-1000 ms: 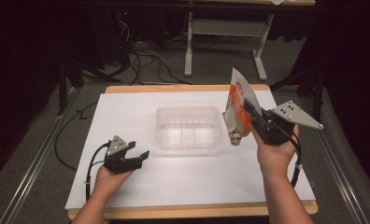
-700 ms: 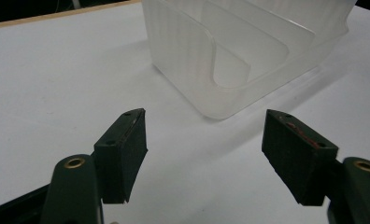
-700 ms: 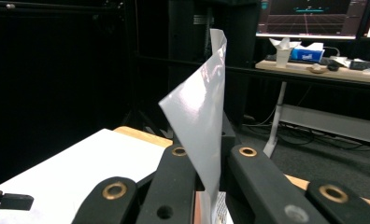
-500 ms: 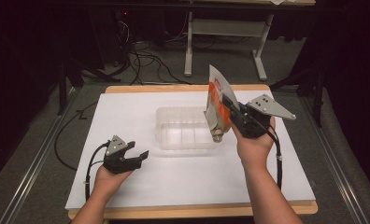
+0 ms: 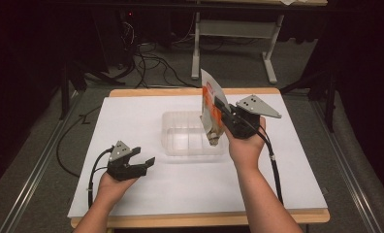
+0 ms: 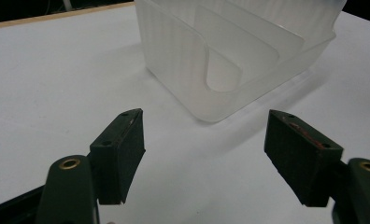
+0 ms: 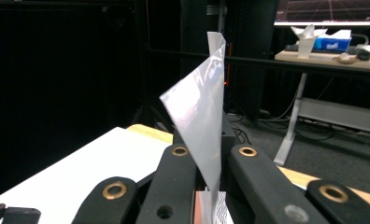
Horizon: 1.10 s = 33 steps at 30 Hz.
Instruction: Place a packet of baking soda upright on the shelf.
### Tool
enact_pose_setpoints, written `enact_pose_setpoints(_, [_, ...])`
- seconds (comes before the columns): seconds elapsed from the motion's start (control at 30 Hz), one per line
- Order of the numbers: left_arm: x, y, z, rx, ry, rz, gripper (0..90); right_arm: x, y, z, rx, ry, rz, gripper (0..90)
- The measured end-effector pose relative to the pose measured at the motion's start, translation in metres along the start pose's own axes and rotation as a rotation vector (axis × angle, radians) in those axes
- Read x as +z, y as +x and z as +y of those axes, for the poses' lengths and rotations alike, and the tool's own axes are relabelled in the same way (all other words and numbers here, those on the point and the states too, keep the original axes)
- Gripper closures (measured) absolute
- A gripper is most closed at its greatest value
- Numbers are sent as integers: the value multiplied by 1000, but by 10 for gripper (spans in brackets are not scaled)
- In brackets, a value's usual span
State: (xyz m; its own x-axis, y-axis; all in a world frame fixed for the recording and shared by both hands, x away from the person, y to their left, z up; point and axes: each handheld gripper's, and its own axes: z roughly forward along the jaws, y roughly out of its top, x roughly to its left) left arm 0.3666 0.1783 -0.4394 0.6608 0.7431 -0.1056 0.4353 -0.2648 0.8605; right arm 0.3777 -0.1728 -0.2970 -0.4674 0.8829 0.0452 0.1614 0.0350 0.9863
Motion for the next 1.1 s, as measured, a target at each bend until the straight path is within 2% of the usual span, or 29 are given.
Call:
enact_pose_setpoints(0.03, [1,0,0,10,6,1,292,4,3,-2,-3,5,5,900])
enact_pose_setpoints(0.33, [-1,-1,1,7,-6,-3,293,26,10,-10,5,22,19,900])
enact_pose_setpoints(0.57, [-2,0,1,12,-4,-6,293,47,14,-18,0,46,10,900])
enact_pose_setpoints(0.87, [-1,1,1,12,-6,-5,293,60,16,-26,-28,73,-13,900])
enact_pose_setpoints(1.1, [0,0,1,27,2,3,293,71,19,-35,-42,63,-19,900])
